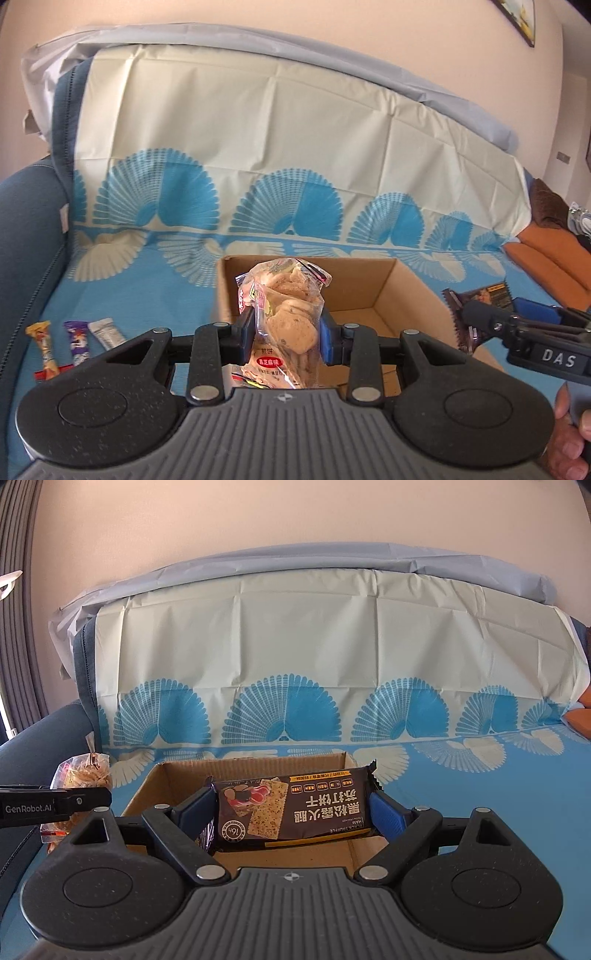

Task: Organize snacks
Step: 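Carry the biscuit pack and cookie bag over the open cardboard box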

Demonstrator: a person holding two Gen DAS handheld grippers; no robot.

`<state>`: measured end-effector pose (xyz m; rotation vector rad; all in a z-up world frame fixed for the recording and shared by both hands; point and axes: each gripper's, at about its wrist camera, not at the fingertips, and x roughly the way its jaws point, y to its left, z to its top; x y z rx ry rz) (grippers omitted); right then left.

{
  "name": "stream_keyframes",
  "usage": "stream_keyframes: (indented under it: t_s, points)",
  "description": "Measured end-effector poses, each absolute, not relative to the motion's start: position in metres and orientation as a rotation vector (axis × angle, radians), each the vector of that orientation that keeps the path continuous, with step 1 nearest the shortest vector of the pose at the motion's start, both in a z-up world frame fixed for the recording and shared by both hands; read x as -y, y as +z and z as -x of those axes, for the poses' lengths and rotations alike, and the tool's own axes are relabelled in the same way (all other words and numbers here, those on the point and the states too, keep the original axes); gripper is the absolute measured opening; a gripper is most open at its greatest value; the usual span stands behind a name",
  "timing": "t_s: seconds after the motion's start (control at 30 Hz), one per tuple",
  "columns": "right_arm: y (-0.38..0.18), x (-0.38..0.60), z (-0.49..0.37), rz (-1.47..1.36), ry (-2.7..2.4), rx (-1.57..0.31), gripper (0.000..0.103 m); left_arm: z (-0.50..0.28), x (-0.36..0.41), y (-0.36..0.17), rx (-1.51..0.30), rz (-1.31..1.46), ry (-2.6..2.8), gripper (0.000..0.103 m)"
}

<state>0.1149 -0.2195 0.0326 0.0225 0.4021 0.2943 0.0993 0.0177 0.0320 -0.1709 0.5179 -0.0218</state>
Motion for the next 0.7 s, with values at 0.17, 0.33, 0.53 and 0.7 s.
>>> stream_keyframes:
  t_s: [0.17,0.33,0.53,0.7]
  points:
    - [0.032,0.215,-0.114,-0.003,0.291,-0.398,0.09,-0.103,-0.006,0.028,-0.524,0.168,-0.052,0.038]
    - [0.031,0.207,-0.112,0.031,0.297,-0.394,0.09,-0.102,-0.006,0.027,-0.527,0.179,-0.071,0.038]
    - [0.03,0.2,-0.111,0.056,0.305,-0.397,0.09,-0.102,-0.009,0.027,-0.535,0.2,-0.079,0.038]
    - [0.029,0.196,-0.11,0.07,0.308,-0.401,0.09,-0.101,-0.007,0.027,-0.534,0.199,-0.091,0.038]
